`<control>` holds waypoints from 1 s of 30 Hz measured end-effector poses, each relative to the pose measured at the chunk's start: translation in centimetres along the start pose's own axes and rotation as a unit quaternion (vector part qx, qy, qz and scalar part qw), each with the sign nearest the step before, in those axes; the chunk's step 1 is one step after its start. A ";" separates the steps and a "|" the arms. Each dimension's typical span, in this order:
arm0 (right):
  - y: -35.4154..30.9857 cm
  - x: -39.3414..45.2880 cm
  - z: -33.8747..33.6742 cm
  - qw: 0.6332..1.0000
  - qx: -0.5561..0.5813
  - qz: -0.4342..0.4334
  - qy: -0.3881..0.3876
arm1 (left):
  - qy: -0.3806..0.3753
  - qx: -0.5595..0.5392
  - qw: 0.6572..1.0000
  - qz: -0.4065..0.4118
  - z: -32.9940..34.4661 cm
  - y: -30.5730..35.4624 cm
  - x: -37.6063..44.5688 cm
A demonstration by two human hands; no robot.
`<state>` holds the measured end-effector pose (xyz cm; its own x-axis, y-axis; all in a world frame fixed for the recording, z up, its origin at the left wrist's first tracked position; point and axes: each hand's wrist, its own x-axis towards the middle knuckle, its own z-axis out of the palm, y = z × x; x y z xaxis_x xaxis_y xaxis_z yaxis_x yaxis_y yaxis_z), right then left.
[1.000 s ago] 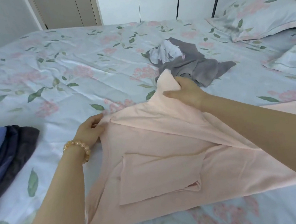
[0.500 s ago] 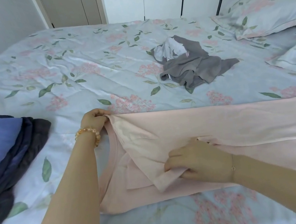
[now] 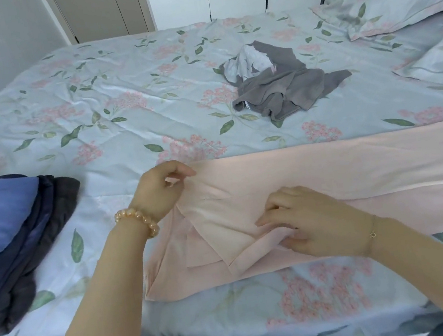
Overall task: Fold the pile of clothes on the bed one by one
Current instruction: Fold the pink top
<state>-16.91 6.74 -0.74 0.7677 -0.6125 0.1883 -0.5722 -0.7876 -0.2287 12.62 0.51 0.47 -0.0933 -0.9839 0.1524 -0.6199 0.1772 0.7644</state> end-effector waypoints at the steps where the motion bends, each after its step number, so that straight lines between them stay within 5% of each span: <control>1: 0.8 -0.1 0.0 1.000 0.000 0.015 0.007 | -0.056 -0.014 0.998 0.003 0.5 0.8 -1.4; 5: 1.3 0.3 -1.2 0.994 0.093 0.058 0.008 | -0.261 -0.083 0.960 -0.054 1.9 2.3 -5.8; 9: 1.8 1.8 -3.3 0.940 0.297 0.158 0.057 | -0.308 -0.175 0.930 -0.098 1.6 3.3 -7.0; 12: 3.8 4.7 -3.1 0.921 0.321 0.204 0.081 | -0.326 -0.183 0.923 -0.091 1.1 2.4 -5.8; 18: 7.7 10.7 -2.2 0.910 0.277 0.308 0.022 | -0.220 -0.052 0.965 -0.134 2.9 1.3 -3.5; 24: 9.7 12.4 0.3 0.914 0.199 0.345 -0.073 | -0.024 0.227 0.971 -0.064 4.8 2.2 -1.6; 30: 10.4 11.3 -0.1 0.897 0.262 0.351 -0.065 | 0.076 0.018 0.990 -0.117 4.4 2.2 -1.0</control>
<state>-14.20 -8.35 -0.89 0.3192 -0.9043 -0.2834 -0.7393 -0.0505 -0.6715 7.95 1.73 -0.73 0.1724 -0.9827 0.0683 -0.6383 -0.0587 0.7675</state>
